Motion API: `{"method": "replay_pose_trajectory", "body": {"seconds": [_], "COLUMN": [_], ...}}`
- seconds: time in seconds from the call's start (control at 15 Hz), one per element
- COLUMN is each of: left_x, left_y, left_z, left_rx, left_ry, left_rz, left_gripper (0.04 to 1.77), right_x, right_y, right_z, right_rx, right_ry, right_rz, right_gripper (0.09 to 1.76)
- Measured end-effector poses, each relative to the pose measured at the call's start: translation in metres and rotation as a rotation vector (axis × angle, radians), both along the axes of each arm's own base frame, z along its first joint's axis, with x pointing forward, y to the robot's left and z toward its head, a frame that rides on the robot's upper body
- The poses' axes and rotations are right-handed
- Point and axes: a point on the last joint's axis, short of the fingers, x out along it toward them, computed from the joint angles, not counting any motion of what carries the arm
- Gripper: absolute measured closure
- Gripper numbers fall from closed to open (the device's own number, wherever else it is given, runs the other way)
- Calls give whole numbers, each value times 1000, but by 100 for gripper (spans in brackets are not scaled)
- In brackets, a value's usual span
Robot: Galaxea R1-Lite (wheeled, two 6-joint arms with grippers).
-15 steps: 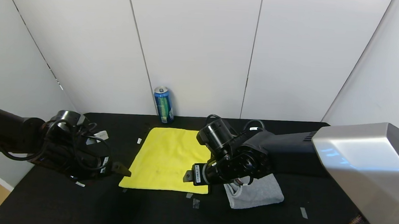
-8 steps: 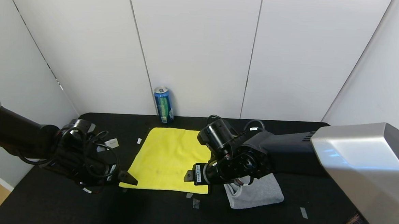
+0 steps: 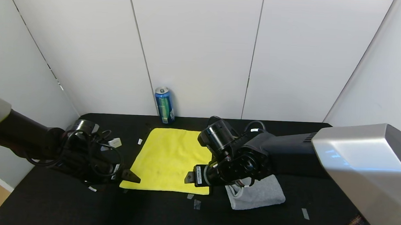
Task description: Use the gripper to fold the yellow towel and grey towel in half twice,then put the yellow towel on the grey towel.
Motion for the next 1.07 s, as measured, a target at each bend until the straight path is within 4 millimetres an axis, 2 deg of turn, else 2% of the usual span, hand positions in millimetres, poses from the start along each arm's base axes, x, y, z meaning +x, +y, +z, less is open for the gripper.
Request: {"method": "replay_pose_trajectory", "body": {"seconds": [1.07], "left_x": [7], "left_y": [-6], "left_z": [-9], "left_rx": [-14], "left_ry": [-7], "left_rz": [-22], "left_gripper": [9], "right_x": [-1], "right_y": [1], "right_z": [-2], "right_rx": [1], "right_ry": [11], "right_rz": [-5], "right_gripper": [14]}}
